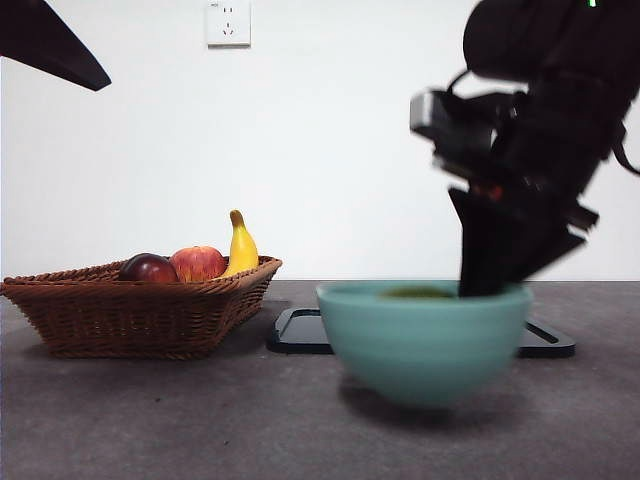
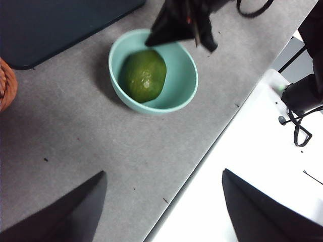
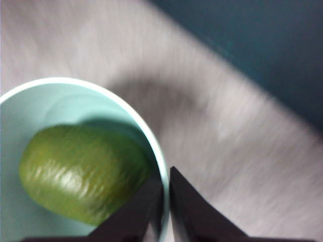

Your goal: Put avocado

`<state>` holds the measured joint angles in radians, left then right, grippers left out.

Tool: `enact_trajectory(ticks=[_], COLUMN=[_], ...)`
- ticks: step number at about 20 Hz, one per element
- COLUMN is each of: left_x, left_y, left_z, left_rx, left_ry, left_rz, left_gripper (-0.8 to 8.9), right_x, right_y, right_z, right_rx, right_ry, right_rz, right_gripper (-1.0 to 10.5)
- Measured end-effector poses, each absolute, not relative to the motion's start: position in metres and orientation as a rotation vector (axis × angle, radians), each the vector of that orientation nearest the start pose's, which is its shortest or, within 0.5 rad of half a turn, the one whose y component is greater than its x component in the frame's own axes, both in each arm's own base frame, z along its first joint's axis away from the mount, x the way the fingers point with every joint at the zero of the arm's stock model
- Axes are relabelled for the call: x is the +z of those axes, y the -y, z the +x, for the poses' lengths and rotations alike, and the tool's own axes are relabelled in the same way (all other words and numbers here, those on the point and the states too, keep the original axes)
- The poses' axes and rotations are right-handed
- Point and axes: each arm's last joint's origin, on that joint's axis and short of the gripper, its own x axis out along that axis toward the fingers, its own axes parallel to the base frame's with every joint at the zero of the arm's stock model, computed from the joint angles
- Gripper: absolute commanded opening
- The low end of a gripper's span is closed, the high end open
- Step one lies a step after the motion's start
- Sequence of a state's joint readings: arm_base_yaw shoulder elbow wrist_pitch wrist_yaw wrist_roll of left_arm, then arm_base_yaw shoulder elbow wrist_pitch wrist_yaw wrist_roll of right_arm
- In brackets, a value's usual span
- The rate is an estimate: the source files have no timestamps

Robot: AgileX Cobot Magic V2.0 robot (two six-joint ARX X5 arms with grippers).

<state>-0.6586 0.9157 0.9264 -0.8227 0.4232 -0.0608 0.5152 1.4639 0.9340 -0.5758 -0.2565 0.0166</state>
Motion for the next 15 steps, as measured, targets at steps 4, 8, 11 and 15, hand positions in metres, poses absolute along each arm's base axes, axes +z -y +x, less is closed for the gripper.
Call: enact_trajectory(ticks=[4,8,11,15], left_x=[0.307,0.307,0.307,0.307], left_y=[0.112,0.112,0.112,0.112], left_z=[0.126,0.126,0.126,0.126], left_rx=[-0.993,-0.993,-0.993,-0.993], left_ry=[-0.876,-0.876,-0.876,-0.876], left_rz=[0.048,0.048,0.048,0.048], left_gripper=[3.71,3.71,3.71,3.71], right_x=[0.247,0.27,0.268,0.244], right_y=[-0.144,-0.133,-0.125,-0.122], right_z=[0.255,0.298,0.342,0.376], right_rx=[0.639,0.55,0.488,0.455], right_ry=[-0.998,-0.946,-0.955,-1.001], right_rz=[-0.11,-0.064,-0.041,-0.033], right_gripper=[0.1,0.1,0.1,0.1])
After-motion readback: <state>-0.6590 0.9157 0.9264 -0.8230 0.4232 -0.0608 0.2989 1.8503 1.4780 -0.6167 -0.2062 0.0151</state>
